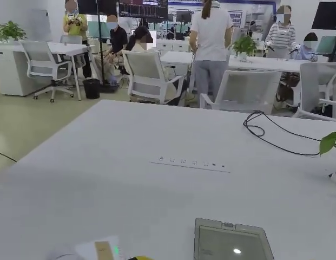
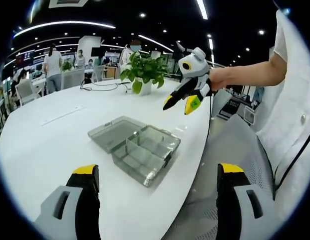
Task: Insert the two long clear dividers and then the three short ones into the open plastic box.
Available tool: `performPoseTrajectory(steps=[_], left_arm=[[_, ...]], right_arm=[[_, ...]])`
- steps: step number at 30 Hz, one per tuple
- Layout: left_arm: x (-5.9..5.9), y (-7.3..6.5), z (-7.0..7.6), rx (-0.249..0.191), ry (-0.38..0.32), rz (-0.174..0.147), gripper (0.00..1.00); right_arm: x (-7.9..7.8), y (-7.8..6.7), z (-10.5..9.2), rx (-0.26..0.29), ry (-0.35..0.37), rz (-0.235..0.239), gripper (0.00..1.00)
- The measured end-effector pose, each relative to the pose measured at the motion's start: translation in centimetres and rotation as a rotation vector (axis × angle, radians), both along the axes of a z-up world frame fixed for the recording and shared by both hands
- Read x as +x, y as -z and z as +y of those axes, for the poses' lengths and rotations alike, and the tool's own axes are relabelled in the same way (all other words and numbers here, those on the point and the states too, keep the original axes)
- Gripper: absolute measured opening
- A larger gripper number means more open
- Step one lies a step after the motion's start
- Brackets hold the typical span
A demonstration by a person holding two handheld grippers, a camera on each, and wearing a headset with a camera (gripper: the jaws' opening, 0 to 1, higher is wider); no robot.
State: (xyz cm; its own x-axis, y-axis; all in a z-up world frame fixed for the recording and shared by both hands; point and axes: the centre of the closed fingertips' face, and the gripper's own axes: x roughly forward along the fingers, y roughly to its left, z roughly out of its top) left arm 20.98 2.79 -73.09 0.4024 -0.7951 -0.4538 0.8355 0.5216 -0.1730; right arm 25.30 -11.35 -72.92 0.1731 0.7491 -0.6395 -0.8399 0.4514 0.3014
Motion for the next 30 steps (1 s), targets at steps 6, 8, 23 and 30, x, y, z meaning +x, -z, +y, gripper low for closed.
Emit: performPoseTrajectory(steps=[6, 8, 23, 30], left_arm=[[0.3, -0.1, 0.0, -0.006, -0.020, -0.003, 1.00], [0.4, -0.1, 0.0, -0.008, -0.023, -0.004, 1.00], [0.6, 0.6, 0.2, -0.009, -0.006, 0.017, 1.00], [0.5, 1.0, 0.3, -0.011, 0.003, 0.028, 1.00]], right_arm=[[-0.5, 1.7, -1.4, -0.105, -0.130, -0.045, 0.64], [-0.6, 2.4, -1.8, -0.131, -0.184, -0.061, 0.65], [-1.2, 10.2, -5.2, -0.451, -0.528, -0.179, 0.53], [-0.9, 11.8, -5.3, -0.498, -0.566, -0.174, 0.50]])
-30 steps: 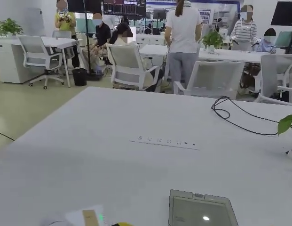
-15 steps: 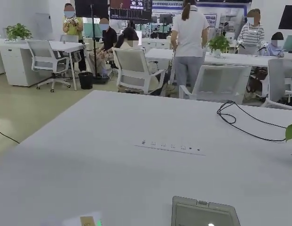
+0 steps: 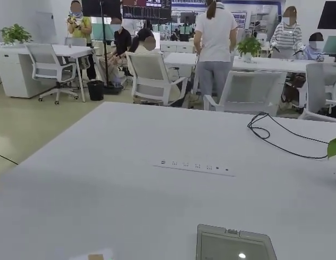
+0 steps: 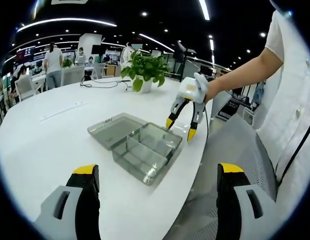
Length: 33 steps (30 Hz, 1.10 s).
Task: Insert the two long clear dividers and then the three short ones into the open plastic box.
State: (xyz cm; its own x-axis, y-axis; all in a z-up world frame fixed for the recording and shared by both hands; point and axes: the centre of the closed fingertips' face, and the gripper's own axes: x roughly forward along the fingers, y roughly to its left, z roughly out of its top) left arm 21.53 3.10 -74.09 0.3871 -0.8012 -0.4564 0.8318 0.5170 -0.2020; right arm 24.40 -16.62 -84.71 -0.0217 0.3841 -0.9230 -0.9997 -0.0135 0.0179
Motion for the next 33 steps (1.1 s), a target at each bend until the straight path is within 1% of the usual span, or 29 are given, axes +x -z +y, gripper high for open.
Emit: performPoseTrajectory(steps=[5, 7, 9, 10, 12, 15, 16, 24, 33], left_arm=[[0.10, 0.27, 0.16, 0.001, 0.004, 0.005, 1.00], [0.16, 0.29, 0.19, -0.002, 0.003, 0.008, 1.00], [0.20, 0.28, 0.16, -0.005, 0.002, 0.008, 1.00], [0.22, 0.29, 0.15, -0.006, 0.001, 0.009, 1.00], [0.26, 0.27, 0.14, -0.008, 0.001, 0.008, 1.00], [0.39, 0.20, 0.14, -0.014, -0.002, 0.007, 1.00], [0.42, 0.21, 0.16, -0.014, -0.003, 0.007, 1.00], [0.28, 0.33, 0.05, -0.016, -0.001, 0.008, 1.00], [0.21, 0.32, -0.06, -0.021, 0.000, 0.007, 1.00]], right_arm=[[0.07, 0.70, 0.04, -0.026, -0.017, 0.009, 0.48], [0.22, 0.94, -0.06, -0.040, -0.027, 0.001, 0.47], [0.20, 1.14, -0.13, -0.046, -0.024, 0.006, 0.47], [0.27, 1.01, -0.03, -0.042, -0.031, -0.003, 0.45], [0.22, 1.04, -0.02, -0.043, -0.026, 0.000, 0.44], [0.38, 1.16, -0.18, -0.056, -0.053, -0.040, 0.42], [0.32, 1.12, -0.16, -0.055, -0.048, -0.032, 0.42], [0.28, 1.06, -0.15, -0.056, -0.043, -0.038, 0.34], [0.28, 1.07, -0.11, -0.068, -0.042, -0.037, 0.33]])
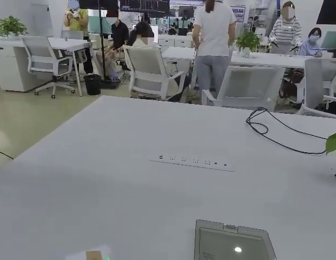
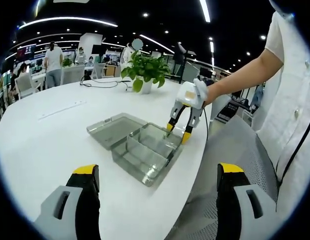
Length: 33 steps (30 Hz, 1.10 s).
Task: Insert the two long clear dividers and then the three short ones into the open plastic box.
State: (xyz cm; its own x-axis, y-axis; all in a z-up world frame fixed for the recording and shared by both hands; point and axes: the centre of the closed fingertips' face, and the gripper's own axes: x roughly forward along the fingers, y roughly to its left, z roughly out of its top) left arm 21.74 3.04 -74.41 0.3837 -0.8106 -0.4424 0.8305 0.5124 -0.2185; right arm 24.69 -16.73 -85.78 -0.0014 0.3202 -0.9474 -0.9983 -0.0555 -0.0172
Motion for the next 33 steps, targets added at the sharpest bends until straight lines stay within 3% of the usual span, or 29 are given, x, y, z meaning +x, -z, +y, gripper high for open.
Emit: performPoseTrajectory(steps=[10, 21, 33], left_arm=[[-0.1, 0.1, 0.1, -0.001, 0.000, 0.002, 1.00], [-0.1, -0.1, -0.1, -0.002, 0.007, -0.003, 1.00], [0.2, -0.4, -0.4, -0.005, 0.015, -0.010, 1.00]], right_arm=[[0.1, -0.2, -0.1, -0.005, 0.011, -0.011, 0.33], [0.8, -1.1, -0.9, -0.007, 0.073, -0.035, 0.33], [1.6, -2.8, -2.0, 0.008, 0.137, -0.077, 0.33]])
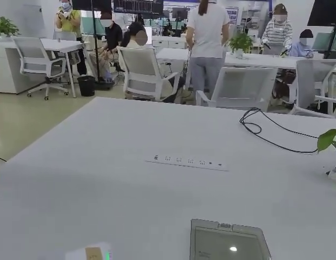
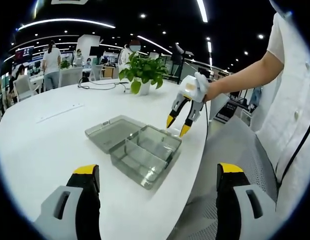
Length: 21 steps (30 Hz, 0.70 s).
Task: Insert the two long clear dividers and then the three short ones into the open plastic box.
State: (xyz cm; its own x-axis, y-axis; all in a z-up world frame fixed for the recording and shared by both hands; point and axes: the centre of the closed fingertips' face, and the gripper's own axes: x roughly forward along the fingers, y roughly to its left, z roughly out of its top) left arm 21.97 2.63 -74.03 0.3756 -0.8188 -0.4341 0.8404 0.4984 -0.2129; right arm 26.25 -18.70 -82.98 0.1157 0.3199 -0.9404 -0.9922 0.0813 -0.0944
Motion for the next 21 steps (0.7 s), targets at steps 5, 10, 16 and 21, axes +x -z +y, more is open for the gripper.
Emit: performPoseTrajectory(steps=[5, 10, 16, 21], left_arm=[[0.2, -0.2, -0.2, -0.002, 0.001, 0.001, 0.99], [0.6, -0.7, -0.5, -0.017, -0.003, 0.001, 0.98], [1.1, -1.5, -1.1, -0.065, -0.029, 0.046, 0.94], [1.4, -2.4, -1.9, -0.138, -0.070, 0.133, 0.88]], right_arm=[[0.2, -1.3, 0.0, 0.015, 0.011, -0.030, 0.33], [0.3, -2.7, 0.3, 0.027, 0.009, -0.064, 0.33], [0.2, -4.8, 1.3, 0.051, -0.003, -0.109, 0.33], [0.0, -6.7, 2.8, 0.077, -0.025, -0.148, 0.33]])
